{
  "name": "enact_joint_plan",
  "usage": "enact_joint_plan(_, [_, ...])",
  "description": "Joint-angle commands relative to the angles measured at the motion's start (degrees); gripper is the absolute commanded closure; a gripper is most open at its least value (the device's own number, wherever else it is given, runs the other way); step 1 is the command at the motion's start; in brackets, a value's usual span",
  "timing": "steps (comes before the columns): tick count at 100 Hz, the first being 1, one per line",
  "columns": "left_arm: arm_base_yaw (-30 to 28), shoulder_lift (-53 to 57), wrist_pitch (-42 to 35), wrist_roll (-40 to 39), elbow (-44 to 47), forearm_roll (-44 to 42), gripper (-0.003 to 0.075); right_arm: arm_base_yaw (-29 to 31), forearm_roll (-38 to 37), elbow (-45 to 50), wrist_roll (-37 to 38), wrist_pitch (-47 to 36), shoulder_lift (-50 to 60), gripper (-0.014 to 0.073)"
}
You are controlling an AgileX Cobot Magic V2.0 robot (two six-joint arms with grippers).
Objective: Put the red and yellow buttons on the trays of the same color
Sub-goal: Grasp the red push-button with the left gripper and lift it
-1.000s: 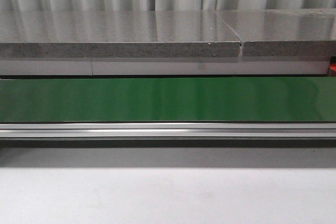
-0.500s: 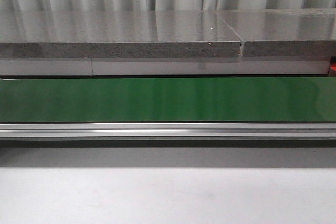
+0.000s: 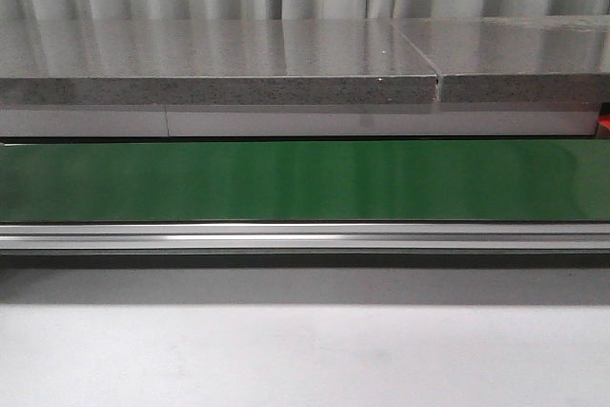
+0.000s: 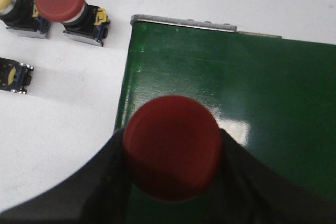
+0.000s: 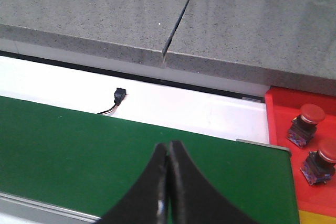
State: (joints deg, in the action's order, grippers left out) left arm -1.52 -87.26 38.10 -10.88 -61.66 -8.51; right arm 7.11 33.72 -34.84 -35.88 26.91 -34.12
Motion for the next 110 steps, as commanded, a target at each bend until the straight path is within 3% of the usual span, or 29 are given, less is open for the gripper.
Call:
enact_joint_plan(1, [0.5,0.9,-2.8,0.0,-1.4,-0.1,0.0738,0.0,1.2,-1.4,-0.5,-3.4,0.1,0.066])
enact_joint_plan(14, [0.5,-0.3,-2.2,0.0,-1.4,-0.1,0.0732,0.0,1.2,-1.4,-0.5,-3.4,0.1,0.066])
enact_joint_plan(24, [0.5,-0.5,-2.1,1.3,-1.4,0.5,0.0644,0.0,1.2,-1.4,-0.5,-3.4,0.1,0.066])
enact_joint_plan(31, [1.1,-0.5,-2.1,2.6,-1.4,0.6,0.052,0.0,1.2,-1.4,-0.5,-3.4,0.1,0.066])
enact_joint_plan(43, [2.8,-0.5,-2.6,2.8,-1.4,0.6,0.0233,0.0,1.2,-1.4,-0.5,-3.4,0.1,0.066])
enact_joint_plan(53, [4.0,-0.5,-2.8,2.8,-1.4,0.4,0.0101,0.0,1.2,-1.4,-0.5,-3.4,0.1,0.066])
enact_joint_plan(110, [4.5,-0.3,-1.9,2.8,-9.5,0.0,0.0091,0.0,1.2,-1.4,-0.5,-3.4,0.1,0.066])
